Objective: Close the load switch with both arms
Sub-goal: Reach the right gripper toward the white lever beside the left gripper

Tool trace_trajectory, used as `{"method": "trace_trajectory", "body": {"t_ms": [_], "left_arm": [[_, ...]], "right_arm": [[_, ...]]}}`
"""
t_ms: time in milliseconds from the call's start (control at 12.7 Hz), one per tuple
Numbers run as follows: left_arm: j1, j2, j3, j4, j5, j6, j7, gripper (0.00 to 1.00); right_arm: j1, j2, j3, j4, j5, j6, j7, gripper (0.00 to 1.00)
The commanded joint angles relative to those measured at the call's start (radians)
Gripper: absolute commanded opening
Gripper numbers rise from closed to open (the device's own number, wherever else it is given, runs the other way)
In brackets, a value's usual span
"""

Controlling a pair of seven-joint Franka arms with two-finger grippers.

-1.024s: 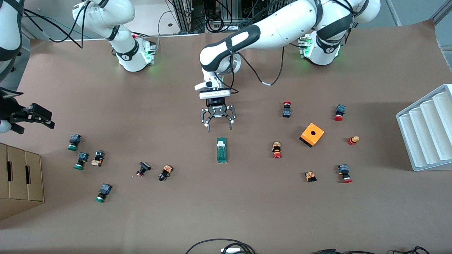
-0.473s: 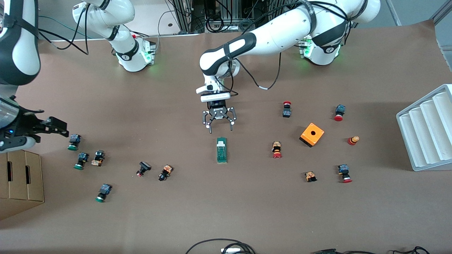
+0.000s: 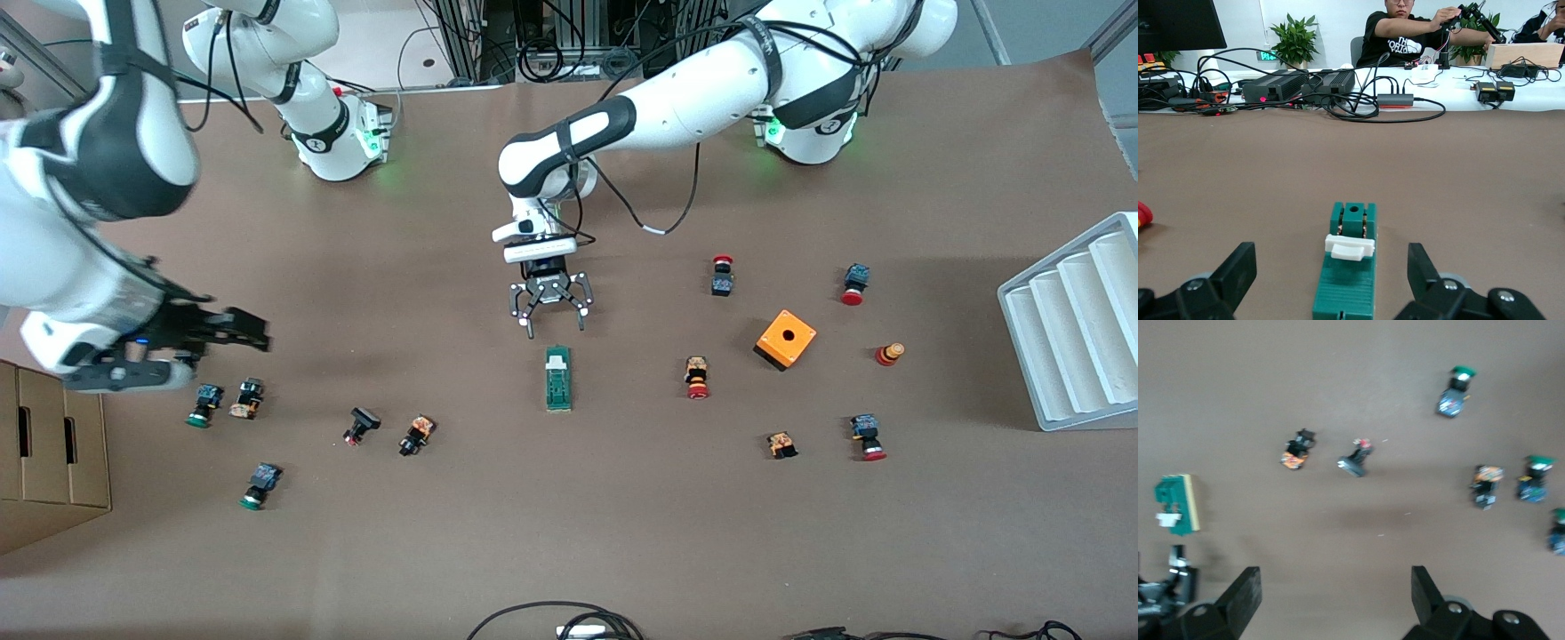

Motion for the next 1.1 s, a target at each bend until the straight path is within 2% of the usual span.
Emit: {"method": "trace_trajectory", "body": {"t_ms": [0, 158, 473, 709, 1024], "left_arm": [[-0.019, 0.048, 0.002, 0.046, 0.059, -0.024, -0.007, 1.00], [-0.019, 0.061, 0.007, 0.047, 0.067, -0.023, -0.011, 1.00], [-0.013, 0.071, 0.008, 0.049, 0.084, -0.023, -0.018, 1.00], [-0.013, 0.089, 0.034, 0.052, 0.119, -0.021, -0.042, 1.00], [-0.011, 0.129, 0.036, 0.073, 0.159, -0.020, -0.079, 1.00]], "right_arm": [[0.076, 0.094, -0.010, 0.057, 0.100, 0.051, 0.219, 1.00], [0.192, 0.163, -0.020, 0.095, 0.111, 0.103, 0.438, 1.00], [0.312, 0.269, -0.012, 0.144, 0.111, 0.244, 0.807, 1.00], [0.370, 0.358, -0.011, 0.224, 0.128, 0.284, 1.060, 1.00], [0.410, 0.407, -0.012, 0.237, 0.208, 0.348, 1.263, 0.99]]}}
